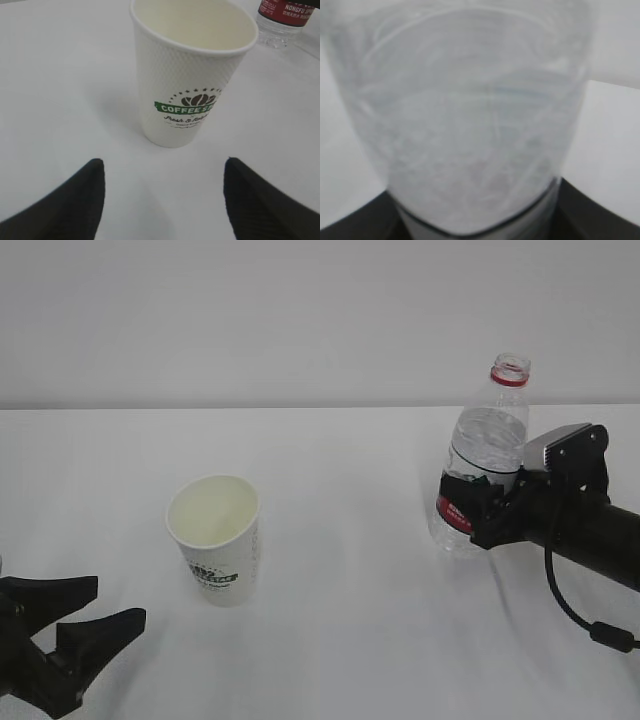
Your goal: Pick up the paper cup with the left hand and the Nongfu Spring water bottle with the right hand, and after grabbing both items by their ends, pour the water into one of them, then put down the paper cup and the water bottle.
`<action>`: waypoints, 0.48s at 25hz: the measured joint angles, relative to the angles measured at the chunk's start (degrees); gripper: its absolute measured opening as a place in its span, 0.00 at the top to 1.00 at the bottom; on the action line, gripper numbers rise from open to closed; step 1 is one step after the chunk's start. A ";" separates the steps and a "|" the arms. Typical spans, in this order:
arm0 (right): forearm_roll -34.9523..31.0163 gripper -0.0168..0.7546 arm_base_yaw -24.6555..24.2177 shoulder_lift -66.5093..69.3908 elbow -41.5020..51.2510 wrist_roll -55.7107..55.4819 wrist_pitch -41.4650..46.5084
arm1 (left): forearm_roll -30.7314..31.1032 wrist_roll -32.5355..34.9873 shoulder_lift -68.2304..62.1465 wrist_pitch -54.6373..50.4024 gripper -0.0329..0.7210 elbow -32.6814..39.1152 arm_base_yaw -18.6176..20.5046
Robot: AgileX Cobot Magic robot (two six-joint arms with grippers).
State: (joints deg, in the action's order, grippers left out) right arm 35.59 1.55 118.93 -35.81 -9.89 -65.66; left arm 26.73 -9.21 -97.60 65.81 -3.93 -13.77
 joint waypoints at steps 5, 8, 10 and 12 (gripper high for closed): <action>0.00 0.45 0.00 0.00 0.00 -0.21 0.00 | 0.00 0.00 0.00 0.00 0.24 0.00 0.00; 0.00 0.45 0.00 0.00 0.00 -0.21 0.00 | 0.00 0.00 0.00 0.00 0.24 0.00 0.00; -0.38 0.45 0.00 0.00 0.22 -0.21 0.00 | -0.09 0.00 0.00 0.00 0.24 0.00 0.00; -1.74 0.45 0.00 -0.81 1.42 0.27 0.00 | -0.09 0.00 0.00 0.00 0.24 0.00 0.00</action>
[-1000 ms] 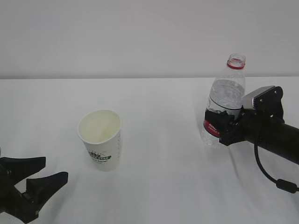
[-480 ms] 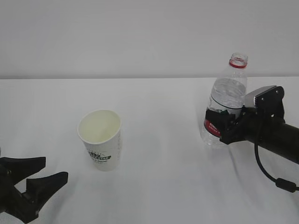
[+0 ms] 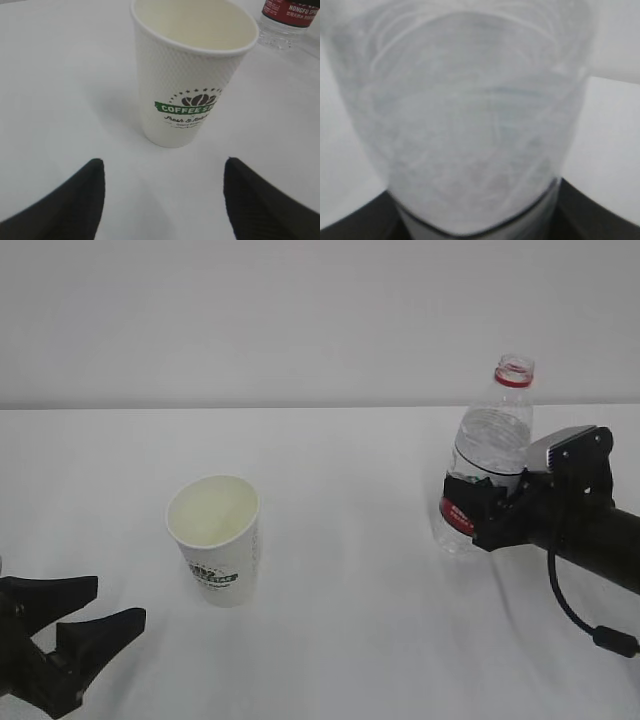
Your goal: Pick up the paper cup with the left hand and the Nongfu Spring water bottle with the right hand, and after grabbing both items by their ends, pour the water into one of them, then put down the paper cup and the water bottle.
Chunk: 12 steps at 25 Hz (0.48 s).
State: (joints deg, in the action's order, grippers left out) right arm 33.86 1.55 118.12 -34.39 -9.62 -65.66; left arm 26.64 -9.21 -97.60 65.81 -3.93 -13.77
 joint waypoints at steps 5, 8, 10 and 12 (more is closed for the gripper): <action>-6.17 0.45 0.10 -3.27 4.30 1.87 1.36 | 0.00 0.00 0.00 0.00 0.24 0.00 0.00; -9.16 0.45 0.10 -5.71 7.02 3.51 2.63 | 0.00 0.00 0.00 0.00 0.24 0.00 0.00; -10.61 0.45 0.10 -7.45 8.64 3.87 3.03 | -0.30 0.00 0.00 0.00 0.24 0.00 0.00; -11.84 0.45 0.10 -9.06 10.05 4.14 3.13 | -0.72 0.00 0.00 0.00 0.24 0.00 0.00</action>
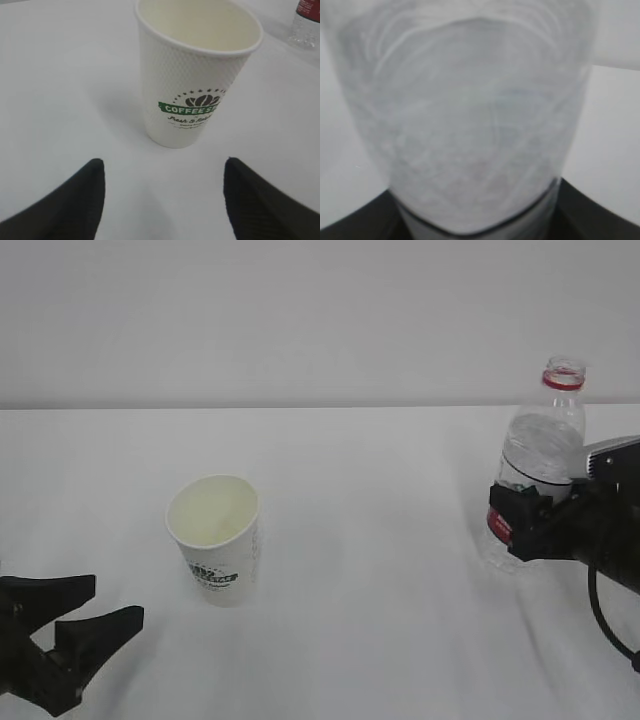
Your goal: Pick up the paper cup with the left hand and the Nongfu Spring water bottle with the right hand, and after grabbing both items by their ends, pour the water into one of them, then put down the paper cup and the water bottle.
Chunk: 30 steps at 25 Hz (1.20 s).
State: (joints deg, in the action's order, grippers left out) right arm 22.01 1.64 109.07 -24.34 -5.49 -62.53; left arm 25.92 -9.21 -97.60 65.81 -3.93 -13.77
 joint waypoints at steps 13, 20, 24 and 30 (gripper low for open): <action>-7.84 0.46 0.00 -10.54 13.59 1.26 0.35 | -0.24 0.00 0.00 0.00 0.24 0.00 0.00; -10.50 0.46 0.00 -11.60 17.55 3.33 0.56 | -0.24 0.00 0.00 0.00 0.30 0.00 0.00; -12.84 0.46 0.00 -11.78 17.95 3.99 0.70 | -0.24 0.00 0.00 0.00 0.34 0.00 0.00; -17.80 0.46 0.00 -12.23 17.95 5.08 0.70 | -0.28 0.00 0.00 0.00 0.38 0.00 0.00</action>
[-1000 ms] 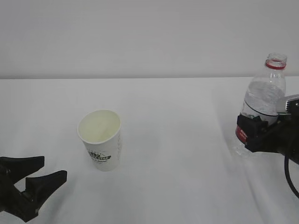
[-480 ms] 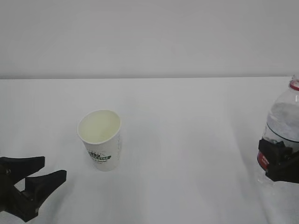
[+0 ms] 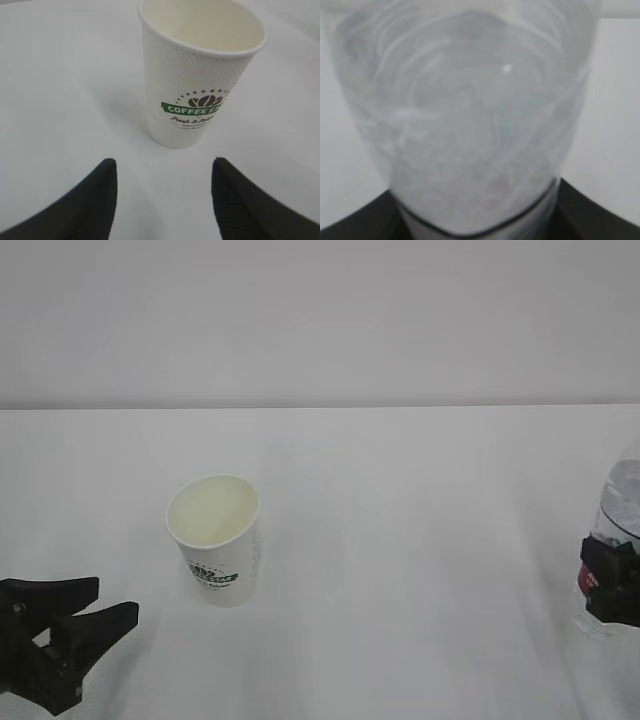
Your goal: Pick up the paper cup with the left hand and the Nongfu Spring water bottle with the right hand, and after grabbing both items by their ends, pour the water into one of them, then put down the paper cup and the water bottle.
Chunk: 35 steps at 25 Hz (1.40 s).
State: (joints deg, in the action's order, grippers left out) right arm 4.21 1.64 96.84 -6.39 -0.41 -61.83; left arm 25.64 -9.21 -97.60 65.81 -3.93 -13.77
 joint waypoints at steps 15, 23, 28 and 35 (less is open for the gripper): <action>-2.34 0.46 0.00 0.00 -5.37 1.07 0.00 | -3.03 0.00 0.00 0.00 0.39 -0.35 0.00; -2.34 0.46 0.00 0.00 -5.40 1.07 0.00 | -3.11 0.00 -0.02 0.00 0.39 -4.42 0.00; -2.34 0.46 0.00 0.00 -5.40 1.19 0.00 | -3.00 0.00 -0.02 0.00 0.21 -5.39 0.00; -2.34 0.46 0.00 0.00 -5.40 1.29 0.00 | -0.36 0.00 -2.55 0.05 0.04 -7.22 0.00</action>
State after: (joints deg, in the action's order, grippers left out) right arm 1.88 1.64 96.84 -11.79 0.89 -61.83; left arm 25.28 -9.21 -100.15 65.86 -11.16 -13.77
